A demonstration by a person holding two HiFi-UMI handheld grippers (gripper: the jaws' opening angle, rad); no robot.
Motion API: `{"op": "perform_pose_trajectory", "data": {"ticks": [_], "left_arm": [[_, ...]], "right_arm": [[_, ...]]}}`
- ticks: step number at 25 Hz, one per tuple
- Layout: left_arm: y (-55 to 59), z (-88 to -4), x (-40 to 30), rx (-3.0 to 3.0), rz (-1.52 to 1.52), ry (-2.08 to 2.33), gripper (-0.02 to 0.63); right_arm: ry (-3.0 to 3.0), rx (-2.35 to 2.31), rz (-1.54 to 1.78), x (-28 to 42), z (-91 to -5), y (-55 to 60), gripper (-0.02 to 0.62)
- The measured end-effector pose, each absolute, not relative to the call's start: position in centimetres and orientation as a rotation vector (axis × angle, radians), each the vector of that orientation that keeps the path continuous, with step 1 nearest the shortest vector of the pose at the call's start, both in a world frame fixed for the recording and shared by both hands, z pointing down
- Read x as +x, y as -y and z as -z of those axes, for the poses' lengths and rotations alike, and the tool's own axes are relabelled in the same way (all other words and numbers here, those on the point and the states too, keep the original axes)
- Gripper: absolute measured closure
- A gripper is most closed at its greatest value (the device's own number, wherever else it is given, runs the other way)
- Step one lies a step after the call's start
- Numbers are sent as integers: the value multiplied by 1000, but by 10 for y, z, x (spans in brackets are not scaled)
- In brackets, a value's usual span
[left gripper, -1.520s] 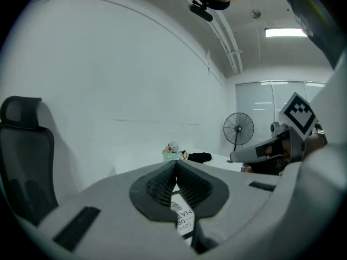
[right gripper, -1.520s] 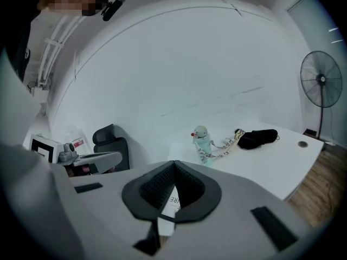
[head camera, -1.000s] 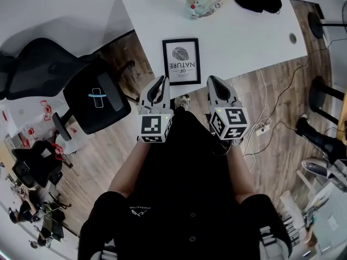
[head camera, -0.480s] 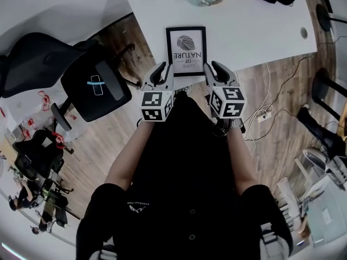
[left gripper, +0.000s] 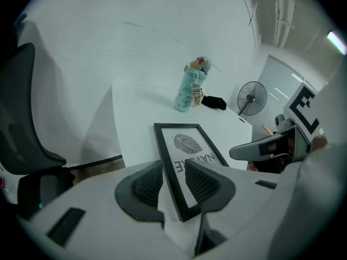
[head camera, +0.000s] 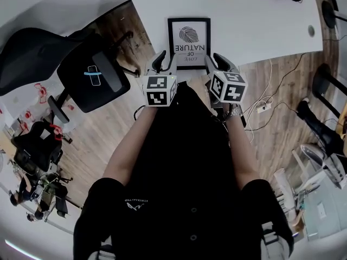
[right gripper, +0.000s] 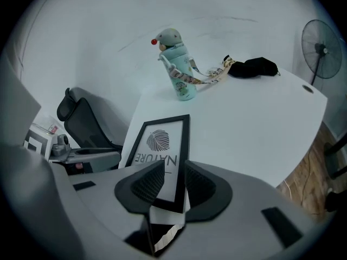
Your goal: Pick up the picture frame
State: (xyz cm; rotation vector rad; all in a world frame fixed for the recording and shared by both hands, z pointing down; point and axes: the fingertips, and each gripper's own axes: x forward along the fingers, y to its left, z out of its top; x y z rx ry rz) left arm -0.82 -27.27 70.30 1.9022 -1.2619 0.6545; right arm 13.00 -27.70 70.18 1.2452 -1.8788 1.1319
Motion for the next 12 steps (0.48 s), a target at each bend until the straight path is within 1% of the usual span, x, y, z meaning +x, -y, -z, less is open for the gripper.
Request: {"op": "perform_pose_trajectory", "data": {"ticks": [12], "left_arm": [[270,-736,-7,1737,-724,1194,495]], "right_arm": [[1787,1193,-1153,130,-731,273,482]]}}
